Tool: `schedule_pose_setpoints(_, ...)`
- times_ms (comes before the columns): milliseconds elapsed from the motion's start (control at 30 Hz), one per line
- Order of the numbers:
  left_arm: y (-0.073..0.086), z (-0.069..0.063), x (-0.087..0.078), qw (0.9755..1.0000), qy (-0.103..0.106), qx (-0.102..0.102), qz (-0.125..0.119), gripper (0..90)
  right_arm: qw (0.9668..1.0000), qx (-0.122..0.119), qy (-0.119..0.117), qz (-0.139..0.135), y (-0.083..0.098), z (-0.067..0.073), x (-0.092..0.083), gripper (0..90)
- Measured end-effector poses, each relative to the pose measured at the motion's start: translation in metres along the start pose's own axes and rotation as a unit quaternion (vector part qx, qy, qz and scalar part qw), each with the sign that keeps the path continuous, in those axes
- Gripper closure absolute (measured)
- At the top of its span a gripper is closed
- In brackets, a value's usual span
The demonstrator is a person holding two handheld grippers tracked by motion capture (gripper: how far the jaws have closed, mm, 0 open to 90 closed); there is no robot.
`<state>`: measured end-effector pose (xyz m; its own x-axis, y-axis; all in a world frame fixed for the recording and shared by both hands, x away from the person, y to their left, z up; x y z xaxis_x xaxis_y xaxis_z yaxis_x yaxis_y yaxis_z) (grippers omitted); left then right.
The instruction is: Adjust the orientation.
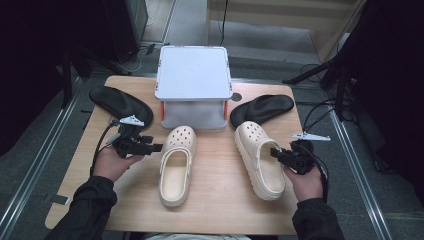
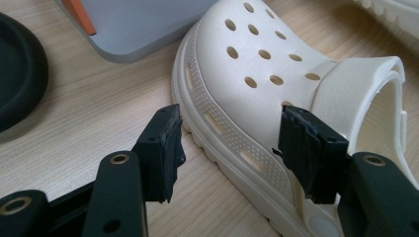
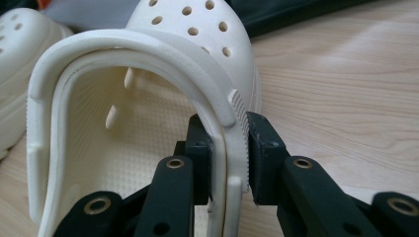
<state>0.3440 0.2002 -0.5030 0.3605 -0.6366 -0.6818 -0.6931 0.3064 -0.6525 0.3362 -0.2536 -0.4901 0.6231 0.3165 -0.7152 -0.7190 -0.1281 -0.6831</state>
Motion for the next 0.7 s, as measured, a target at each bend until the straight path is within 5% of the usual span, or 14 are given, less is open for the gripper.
schedule_pose_setpoints(367, 0.006, -0.007, -0.004, 0.9998, 0.019, 0.007, 0.008, 63.9, 0.9988, -0.037, -0.032, 0.008, -0.011, 0.045, 0.013, 75.1)
schedule_pose_setpoints(533, 0.013, -0.002, -0.008, 0.9990, 0.041, -0.017, 0.006, 89.8, 0.9980, -0.053, -0.033, 0.016, -0.013, 0.058, 0.023, 75.1)
schedule_pose_setpoints(700, 0.013, 0.002, 0.000, 0.9990, 0.036, -0.023, 0.008, 90.0, 0.9971, -0.064, -0.033, 0.024, -0.015, 0.068, 0.032, 75.1)
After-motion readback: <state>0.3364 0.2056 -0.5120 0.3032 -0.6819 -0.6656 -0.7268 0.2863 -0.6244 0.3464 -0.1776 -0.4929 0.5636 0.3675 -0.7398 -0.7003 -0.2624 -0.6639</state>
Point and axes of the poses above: each handheld gripper's, and its own axes: x roughly forward along the jaws, y roughly out of its underside, z roughly to its left, the point moved 4 cm from there along x, roughly forward along the jaws, and after that the axes turned 6 degrees about y, right-handed, at the moved point
